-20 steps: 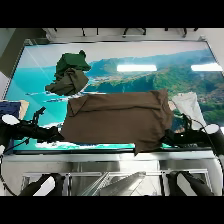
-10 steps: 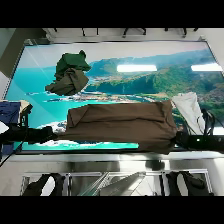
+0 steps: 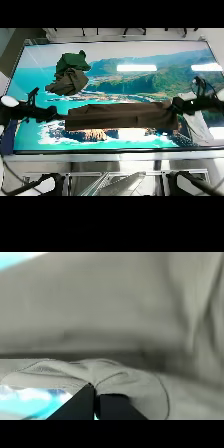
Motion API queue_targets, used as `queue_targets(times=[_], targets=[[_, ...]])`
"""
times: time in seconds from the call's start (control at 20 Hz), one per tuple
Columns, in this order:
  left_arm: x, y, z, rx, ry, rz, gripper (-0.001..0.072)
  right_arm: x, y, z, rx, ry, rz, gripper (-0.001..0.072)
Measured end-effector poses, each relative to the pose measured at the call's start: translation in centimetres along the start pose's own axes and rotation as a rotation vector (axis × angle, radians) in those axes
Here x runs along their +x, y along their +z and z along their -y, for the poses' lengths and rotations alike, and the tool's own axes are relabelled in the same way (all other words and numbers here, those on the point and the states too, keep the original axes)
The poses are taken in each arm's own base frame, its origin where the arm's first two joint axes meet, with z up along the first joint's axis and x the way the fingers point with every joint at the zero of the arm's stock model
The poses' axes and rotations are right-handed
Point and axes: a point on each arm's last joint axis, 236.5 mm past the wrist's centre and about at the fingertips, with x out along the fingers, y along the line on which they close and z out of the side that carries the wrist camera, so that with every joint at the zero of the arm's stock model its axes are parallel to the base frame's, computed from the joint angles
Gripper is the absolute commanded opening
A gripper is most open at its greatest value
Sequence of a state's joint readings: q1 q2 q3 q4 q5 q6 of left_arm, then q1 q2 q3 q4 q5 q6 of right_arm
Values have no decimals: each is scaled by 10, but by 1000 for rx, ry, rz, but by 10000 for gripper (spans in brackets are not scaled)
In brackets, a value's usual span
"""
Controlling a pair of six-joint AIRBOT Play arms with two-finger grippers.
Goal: Fold the shirts.
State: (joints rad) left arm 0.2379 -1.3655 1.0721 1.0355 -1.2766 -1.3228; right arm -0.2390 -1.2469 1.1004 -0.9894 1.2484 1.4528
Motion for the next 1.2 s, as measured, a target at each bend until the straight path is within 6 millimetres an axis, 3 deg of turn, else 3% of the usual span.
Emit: queue_targets(times=[0.15, 0.4, 0.45, 0.5, 0.55, 0.6, 0.7, 0.85, 0.9, 0.95, 1.0, 1.2], targets=[[19, 32, 1, 33, -7, -30, 16, 29, 32, 10, 12, -4, -23, 18], [45, 52, -4, 53, -19, -134, 16, 69, 44, 32, 61, -13, -80, 21], [48, 54, -6, 55, -20, -153, 17, 73, 45, 35, 67, -13, -85, 94], [51, 54, -7, 56, -22, -168, 111, 76, 46, 37, 69, -15, -86, 426], [52, 55, -10, 59, -15, -178, 391, 77, 48, 39, 67, -20, -84, 715], [53, 56, -10, 59, -17, -184, 582, 76, 51, 39, 62, -18, -80, 704], [51, 56, -8, 64, -21, -191, 604, 67, 55, 32, 38, 0, -83, 704], [34, 62, -7, 61, -20, -156, 603, 36, 58, 30, -12, 13, -94, 705], [26, 63, -6, 52, -18, -141, 525, 28, 56, 34, -17, 9, -102, 706], [17, 65, -5, 43, -16, -120, 91, 21, 52, 42, -21, -5, -122, 709], [8, 67, -2, 35, -14, -101, 15, 18, 48, 50, -18, -14, -140, 710], [-32, 68, 23, 85, -12, -15, 15, 30, 31, 83, -3, -21, -229, 718]])
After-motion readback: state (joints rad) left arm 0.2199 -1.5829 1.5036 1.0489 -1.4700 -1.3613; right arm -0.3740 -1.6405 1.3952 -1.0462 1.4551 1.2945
